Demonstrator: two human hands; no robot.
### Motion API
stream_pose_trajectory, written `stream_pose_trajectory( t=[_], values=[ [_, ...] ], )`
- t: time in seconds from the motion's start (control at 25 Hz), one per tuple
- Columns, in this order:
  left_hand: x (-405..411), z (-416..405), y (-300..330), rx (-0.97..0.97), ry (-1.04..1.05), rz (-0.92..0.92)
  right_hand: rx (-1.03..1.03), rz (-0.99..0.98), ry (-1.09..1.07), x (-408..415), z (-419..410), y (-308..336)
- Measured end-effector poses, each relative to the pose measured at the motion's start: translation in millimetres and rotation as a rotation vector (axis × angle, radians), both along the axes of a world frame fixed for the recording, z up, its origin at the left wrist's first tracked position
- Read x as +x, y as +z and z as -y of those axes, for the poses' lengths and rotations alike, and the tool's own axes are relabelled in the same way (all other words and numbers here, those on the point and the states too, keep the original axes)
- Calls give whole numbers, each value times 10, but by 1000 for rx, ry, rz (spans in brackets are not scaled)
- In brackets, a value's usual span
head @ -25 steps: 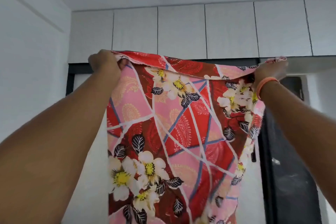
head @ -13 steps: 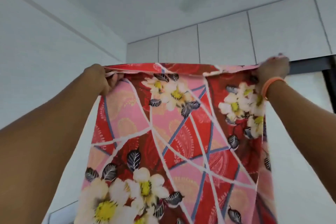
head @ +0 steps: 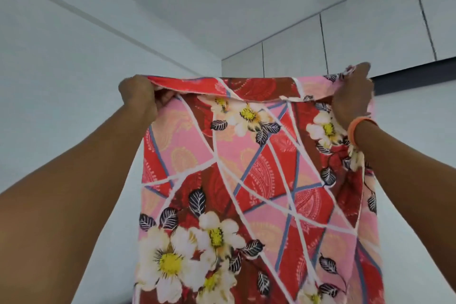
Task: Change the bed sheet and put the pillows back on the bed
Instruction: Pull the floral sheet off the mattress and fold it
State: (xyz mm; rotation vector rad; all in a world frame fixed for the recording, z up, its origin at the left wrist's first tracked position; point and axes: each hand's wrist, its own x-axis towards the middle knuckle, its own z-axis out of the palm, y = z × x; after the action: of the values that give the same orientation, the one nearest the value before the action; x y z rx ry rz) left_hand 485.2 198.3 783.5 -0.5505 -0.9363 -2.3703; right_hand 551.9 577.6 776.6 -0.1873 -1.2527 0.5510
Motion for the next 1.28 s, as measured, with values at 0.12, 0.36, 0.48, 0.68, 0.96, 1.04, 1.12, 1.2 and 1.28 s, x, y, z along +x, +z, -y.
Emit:
stream_pose_trajectory(
  t=[0.12, 0.36, 0.48, 0.68, 0.96, 1.04, 1.12, 1.2, 1.28],
  values=[
    [55, 94, -68, 9, 3, 58, 82, -1, 12, -65, 20, -67],
    [98, 226, 80, -93, 130, 135, 196, 30, -140, -138, 60, -175],
    [173, 241, 124, -154, 64, 45, 273, 51, -140, -165, 54, -177],
    [286, 429, -33, -546, -59, -16, 273, 71, -36, -283, 92, -276],
    [251, 664, -111, -909, 249, 240, 189, 148, -18, -526, 1, -485],
    [211, 650, -86, -877, 281, 298, 167, 136, 29, -612, -17, -521],
    [120, 686, -76, -779, 310, 337, 106, 117, 125, -730, -4, -534],
    [-61, 721, -107, -722, 396, 371, 86, 119, 233, -931, 13, -531],
    [-317, 745, -194, -702, 418, 405, 86, 182, 334, -1241, 55, -536]
  ],
)
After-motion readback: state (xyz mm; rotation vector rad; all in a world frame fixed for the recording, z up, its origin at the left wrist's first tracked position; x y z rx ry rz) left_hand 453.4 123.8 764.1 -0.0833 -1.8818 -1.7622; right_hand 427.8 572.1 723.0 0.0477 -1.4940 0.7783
